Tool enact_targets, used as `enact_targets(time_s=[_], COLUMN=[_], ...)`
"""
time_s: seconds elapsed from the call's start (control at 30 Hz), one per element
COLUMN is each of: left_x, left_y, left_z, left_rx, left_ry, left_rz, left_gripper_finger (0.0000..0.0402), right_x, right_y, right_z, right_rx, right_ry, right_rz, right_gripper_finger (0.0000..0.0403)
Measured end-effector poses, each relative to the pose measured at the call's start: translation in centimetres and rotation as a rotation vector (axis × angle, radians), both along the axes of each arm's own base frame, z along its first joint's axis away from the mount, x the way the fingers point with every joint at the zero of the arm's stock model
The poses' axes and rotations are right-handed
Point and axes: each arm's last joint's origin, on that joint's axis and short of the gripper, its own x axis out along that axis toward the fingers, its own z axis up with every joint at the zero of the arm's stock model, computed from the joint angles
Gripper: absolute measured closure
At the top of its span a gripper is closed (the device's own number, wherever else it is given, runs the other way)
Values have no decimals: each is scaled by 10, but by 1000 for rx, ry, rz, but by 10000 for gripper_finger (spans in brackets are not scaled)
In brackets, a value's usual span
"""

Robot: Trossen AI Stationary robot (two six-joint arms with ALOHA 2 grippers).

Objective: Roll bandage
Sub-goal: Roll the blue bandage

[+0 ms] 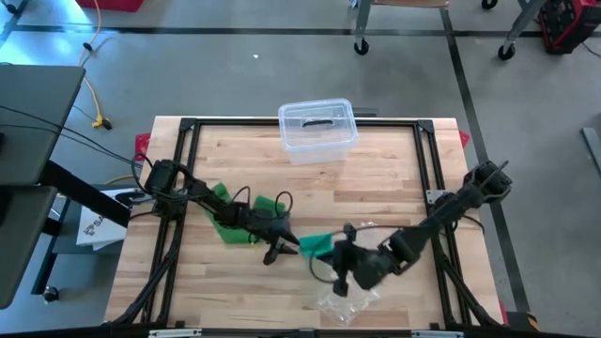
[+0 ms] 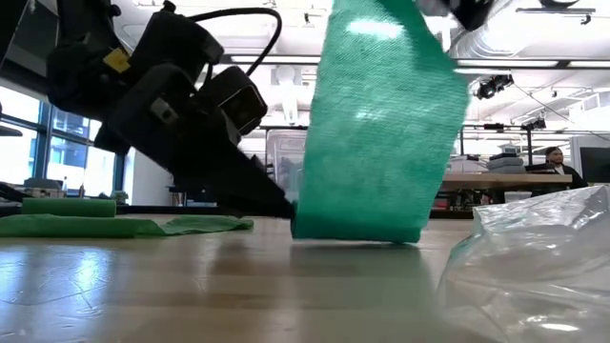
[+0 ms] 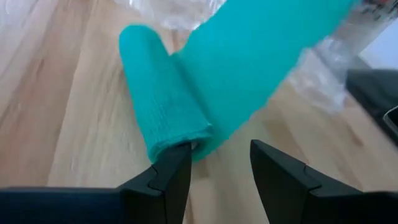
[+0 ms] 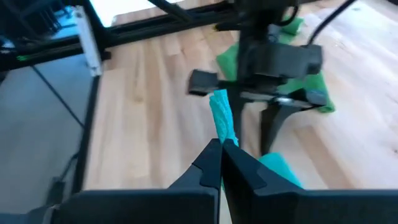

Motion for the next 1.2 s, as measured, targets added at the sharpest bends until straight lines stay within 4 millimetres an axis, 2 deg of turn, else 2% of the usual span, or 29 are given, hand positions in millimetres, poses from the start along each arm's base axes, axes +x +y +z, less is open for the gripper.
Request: enact_targets(time_s=[0.37,0.57,0.73,0.83,1.0,1.1,1.2], left_x=[-1,-2,-2,-2,-2,-4,-5], left_y=[1,1,1,1,1,1,-1], left_z=[-3,-4,-4,-4,-5,-7,-8], left_rx=[25,28,29,29,30,15,-14], left_ry=[24,37,41,44,53,87,116], left_rz=[14,14,14,14,16,25,44], left_gripper_finger=[242,243,243,243,243,243,243], right_x=[38,47,47,47,56,57,54], right_y=[-82,-125,-155,-165,-171,-177,-182], right_z=[-4,-7,-14,-24,-47,-56,-55], right_rx=[-92,-173,-177,-173,-155,-136,-124], right_ry=[110,170,256,320,373,399,419], right_rz=[6,-57,-133,-166,-205,-237,-268], right_gripper_finger=[403,403,403,403,398,371,324])
